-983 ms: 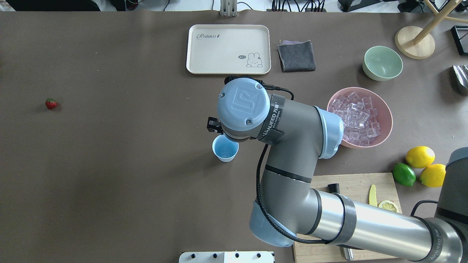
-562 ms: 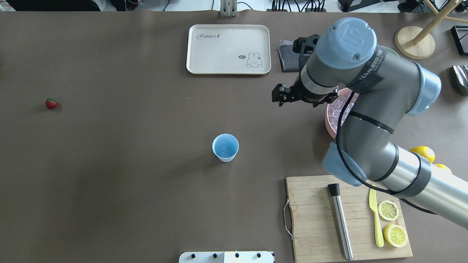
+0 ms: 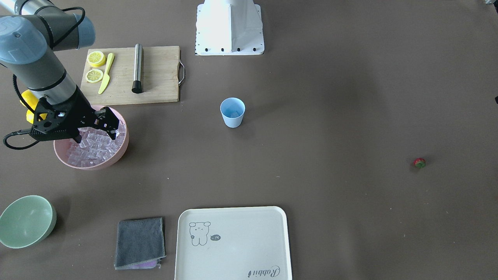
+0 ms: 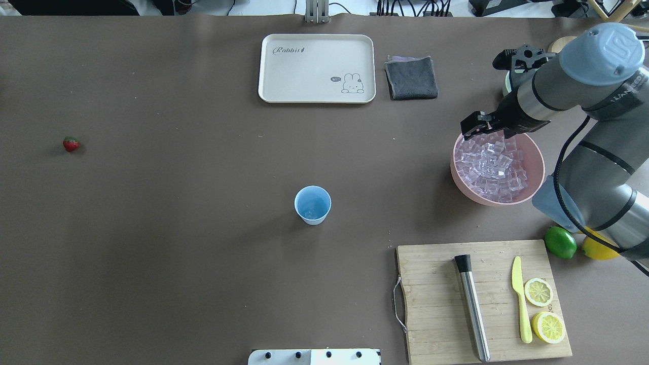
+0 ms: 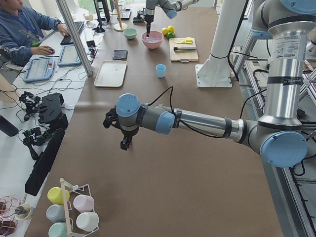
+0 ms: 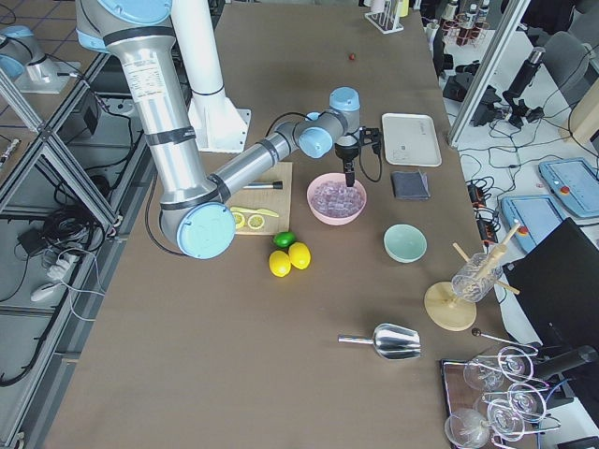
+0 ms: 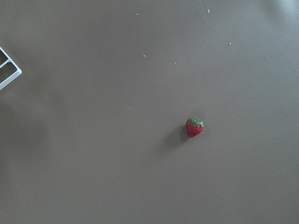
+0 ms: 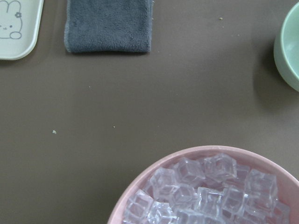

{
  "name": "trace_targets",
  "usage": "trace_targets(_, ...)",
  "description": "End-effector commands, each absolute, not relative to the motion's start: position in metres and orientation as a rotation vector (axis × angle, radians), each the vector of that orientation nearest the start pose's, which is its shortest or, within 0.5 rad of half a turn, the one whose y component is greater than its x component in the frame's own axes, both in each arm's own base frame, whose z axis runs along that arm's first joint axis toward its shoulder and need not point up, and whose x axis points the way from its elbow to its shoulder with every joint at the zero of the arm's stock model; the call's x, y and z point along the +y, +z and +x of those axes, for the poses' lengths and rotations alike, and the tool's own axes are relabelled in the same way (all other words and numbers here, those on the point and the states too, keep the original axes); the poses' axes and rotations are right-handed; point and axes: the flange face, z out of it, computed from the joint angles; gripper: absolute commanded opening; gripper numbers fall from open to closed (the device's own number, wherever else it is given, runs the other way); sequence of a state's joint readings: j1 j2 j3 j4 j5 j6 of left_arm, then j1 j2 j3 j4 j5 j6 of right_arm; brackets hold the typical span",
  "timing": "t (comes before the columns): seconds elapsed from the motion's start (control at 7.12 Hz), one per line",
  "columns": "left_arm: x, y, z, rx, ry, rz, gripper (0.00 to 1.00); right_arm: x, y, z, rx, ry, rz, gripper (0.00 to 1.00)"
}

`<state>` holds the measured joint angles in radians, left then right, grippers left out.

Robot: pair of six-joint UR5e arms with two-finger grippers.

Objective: Put ice and strawberries in cup
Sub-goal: 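Move the right gripper back over the pink bowl of ice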

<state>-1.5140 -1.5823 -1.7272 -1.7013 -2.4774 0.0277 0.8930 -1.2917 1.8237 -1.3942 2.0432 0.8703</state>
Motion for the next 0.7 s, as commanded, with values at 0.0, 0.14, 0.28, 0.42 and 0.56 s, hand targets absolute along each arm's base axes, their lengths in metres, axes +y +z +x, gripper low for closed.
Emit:
trace_targets(0.0, -0.507, 0.551, -0.026, 0.905, 0.215, 0.268, 0.98, -0.521, 0.419, -0.291, -0.852, 0.013, 0.183, 0.85)
trace_targets(0.14, -0.507, 0.550, -0.026, 0.906, 0.216, 0.270, 0.98, -0.518, 0.439, -0.283, -0.877, 0.008, 0.186, 0.85)
trace_targets(0.28, -0.507, 0.549, -0.026, 0.905, 0.216, 0.271, 0.98, -0.509, 0.454, -0.276, -0.886, 0.009, 0.194, 0.83)
trace_targets(0.42, -0.507, 0.548, -0.026, 0.906, 0.217, 0.273, 0.98, -0.501, 0.467, -0.272, -0.891, 0.007, 0.198, 0.80)
trace_targets(0.56, -0.507, 0.548, -0.026, 0.906, 0.216, 0.272, 0.98, -0.496, 0.467, -0.268, -0.904, 0.011, 0.207, 0.79)
